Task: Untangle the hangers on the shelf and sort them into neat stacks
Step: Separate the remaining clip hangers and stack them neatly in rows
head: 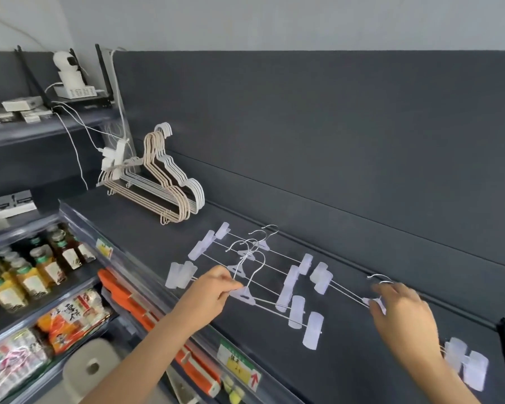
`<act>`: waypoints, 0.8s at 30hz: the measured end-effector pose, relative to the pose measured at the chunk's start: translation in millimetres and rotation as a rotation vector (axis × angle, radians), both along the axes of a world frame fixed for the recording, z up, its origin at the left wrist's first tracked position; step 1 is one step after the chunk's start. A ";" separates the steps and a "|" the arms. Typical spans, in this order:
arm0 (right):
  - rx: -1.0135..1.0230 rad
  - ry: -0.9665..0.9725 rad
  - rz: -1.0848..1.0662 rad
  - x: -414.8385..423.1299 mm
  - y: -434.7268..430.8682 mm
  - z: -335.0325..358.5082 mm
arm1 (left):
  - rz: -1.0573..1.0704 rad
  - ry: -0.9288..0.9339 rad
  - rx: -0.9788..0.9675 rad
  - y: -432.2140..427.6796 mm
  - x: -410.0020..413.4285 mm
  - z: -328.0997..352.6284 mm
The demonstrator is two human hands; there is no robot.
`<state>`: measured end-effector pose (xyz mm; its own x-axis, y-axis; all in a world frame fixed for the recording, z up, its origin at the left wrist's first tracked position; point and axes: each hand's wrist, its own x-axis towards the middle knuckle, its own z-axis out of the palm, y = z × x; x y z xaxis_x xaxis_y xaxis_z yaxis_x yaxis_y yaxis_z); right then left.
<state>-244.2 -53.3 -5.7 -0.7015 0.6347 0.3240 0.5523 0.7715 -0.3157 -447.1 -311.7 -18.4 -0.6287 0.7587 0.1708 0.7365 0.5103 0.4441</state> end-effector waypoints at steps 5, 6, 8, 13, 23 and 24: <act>-0.388 -0.047 0.299 -59.5 -72.5 10.1 | -0.095 -0.018 0.000 -8.8 -34.7 -7.0; -0.451 -0.092 0.304 -71.3 -81.2 7.4 | -0.112 -0.020 -0.001 -12.4 -43.1 -8.2; -0.562 -0.154 0.284 -88.4 -94.5 1.3 | -0.129 -0.032 0.000 -19.6 -60.1 -11.9; -0.798 -0.046 0.159 -109.6 -118.7 -13.1 | -0.206 -0.039 -0.053 -25.8 -89.8 -21.4; -0.454 0.036 -0.101 -103.1 -149.3 -28.9 | -0.231 -0.002 -0.075 -13.5 -94.0 -36.3; -0.423 -0.001 -0.103 -100.9 -152.7 -30.5 | -0.228 0.021 -0.076 -11.6 -93.0 -36.4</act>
